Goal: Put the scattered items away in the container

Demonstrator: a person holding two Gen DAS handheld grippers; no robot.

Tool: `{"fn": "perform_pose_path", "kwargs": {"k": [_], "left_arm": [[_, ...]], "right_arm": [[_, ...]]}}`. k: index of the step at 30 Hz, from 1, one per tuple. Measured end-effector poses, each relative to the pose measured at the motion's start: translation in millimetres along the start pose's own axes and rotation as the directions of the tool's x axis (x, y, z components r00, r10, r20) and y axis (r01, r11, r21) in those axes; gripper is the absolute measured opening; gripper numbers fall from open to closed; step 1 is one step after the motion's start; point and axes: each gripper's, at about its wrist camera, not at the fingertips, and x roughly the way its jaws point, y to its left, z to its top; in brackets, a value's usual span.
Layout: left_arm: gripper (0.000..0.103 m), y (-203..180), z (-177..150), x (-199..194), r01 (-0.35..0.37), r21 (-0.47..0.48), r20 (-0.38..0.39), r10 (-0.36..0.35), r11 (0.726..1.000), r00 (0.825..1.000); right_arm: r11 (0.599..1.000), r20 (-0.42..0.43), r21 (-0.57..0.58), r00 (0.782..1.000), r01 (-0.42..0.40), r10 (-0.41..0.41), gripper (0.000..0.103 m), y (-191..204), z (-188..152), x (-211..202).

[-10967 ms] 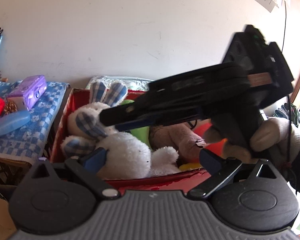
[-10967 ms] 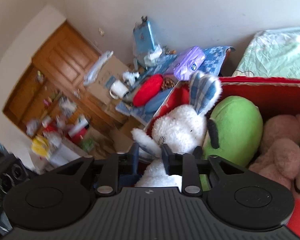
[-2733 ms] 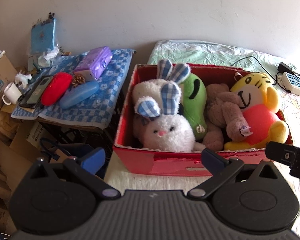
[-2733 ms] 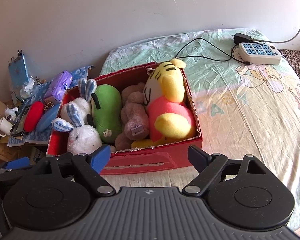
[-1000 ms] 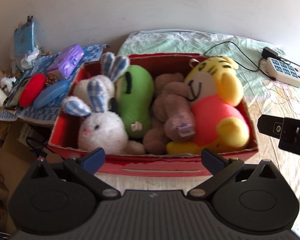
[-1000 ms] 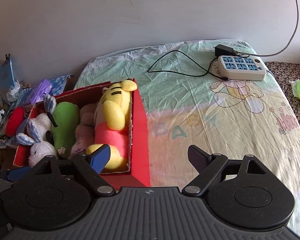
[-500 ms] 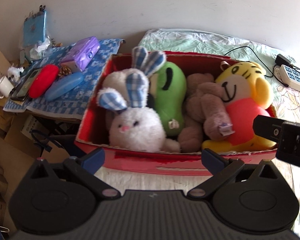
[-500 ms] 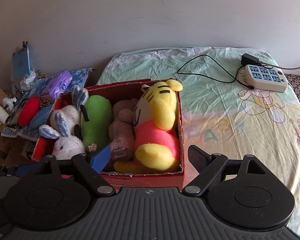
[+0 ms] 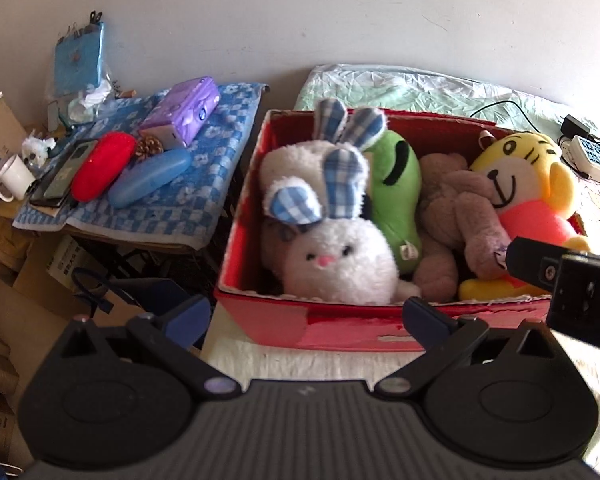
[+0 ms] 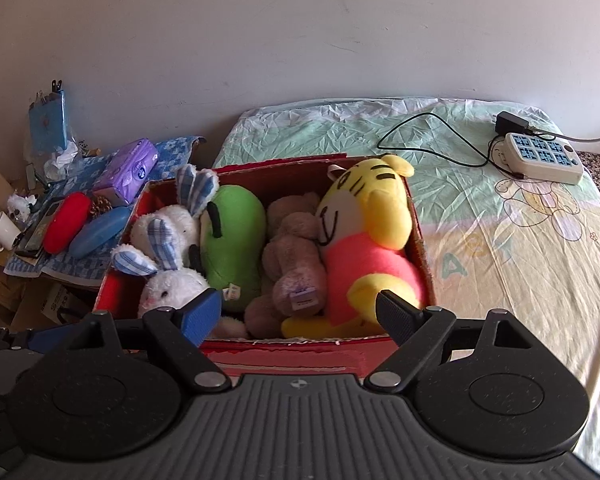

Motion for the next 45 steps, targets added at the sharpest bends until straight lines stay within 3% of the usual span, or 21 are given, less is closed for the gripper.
{"fn": "perform_pose_path", "kwargs": {"k": [21,45], "left_arm": [[0.102,21,8,2,-0.003,-0.004,0.027,0.003,1.000,1.000],[0.102,18,7,-1,0.029,0.001,0.034,-0.029,1.000,0.999]], "right_arm": [[0.999,0.012,0.035,1.000,0.021,-0.022,0.087,11,-3,1],[0.999,0.027,0.050,1.000,0.013,-0.014,0.087,11,-5,-2]]}}
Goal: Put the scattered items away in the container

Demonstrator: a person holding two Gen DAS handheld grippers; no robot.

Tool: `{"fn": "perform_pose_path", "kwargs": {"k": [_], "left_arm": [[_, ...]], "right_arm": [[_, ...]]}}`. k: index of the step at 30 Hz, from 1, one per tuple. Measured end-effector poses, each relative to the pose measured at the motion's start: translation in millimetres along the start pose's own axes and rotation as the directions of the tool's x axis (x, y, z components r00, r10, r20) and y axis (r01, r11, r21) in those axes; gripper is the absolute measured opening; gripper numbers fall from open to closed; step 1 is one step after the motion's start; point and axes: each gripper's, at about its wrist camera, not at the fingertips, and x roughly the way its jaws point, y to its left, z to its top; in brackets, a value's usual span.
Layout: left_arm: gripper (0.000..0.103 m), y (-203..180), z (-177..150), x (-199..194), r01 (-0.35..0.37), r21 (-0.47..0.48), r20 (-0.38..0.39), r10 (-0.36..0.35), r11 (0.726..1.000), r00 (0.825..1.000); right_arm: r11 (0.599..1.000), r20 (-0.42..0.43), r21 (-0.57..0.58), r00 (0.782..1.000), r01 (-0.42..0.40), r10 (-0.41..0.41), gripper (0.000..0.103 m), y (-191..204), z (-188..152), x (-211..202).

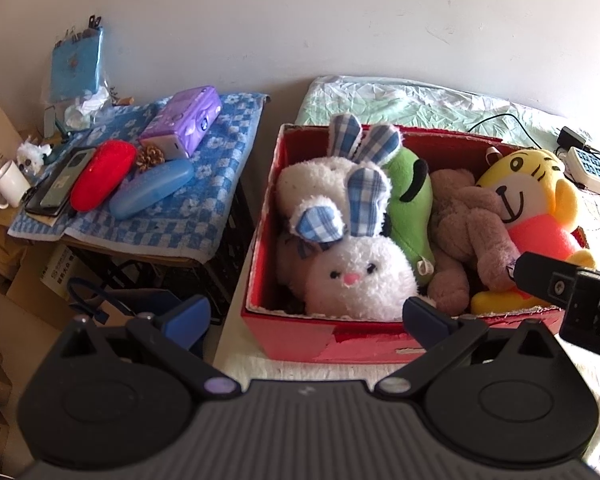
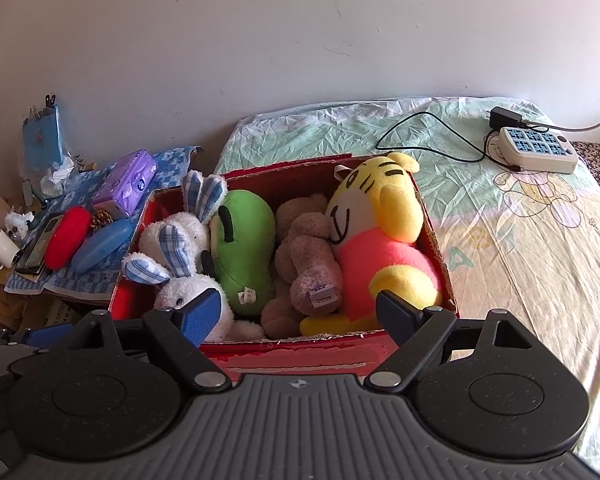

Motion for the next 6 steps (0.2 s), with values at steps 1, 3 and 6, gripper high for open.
{"fn": "perform_pose_path", "kwargs": {"k": [1,3,6], "left_arm": [[0.102,0.1,0.6,-0.7,0.007,0.000,0.000,-0.007,1.000,1.000],[0.102,0.1,1.1,-2.5,0.012,-0.002,0.009,-0.012,1.000,1.000],[0.102,-0.6,1.2,-5.6,-0.003,-0.003,0.028,0.003,1.000,1.000]], "right_arm": [[1.000,0.001,0.001,1.000,0.000,0.000,0.087,0.0,0.1,-0.1],[1.000,0.004,0.000,1.000,-0.001,0.001,0.087,0.2,-0.1,-0.9],[1.000,0.009,0.001,1.000,-0.001,0.001,0.087,0.6,-0.4,-2.3]]}}
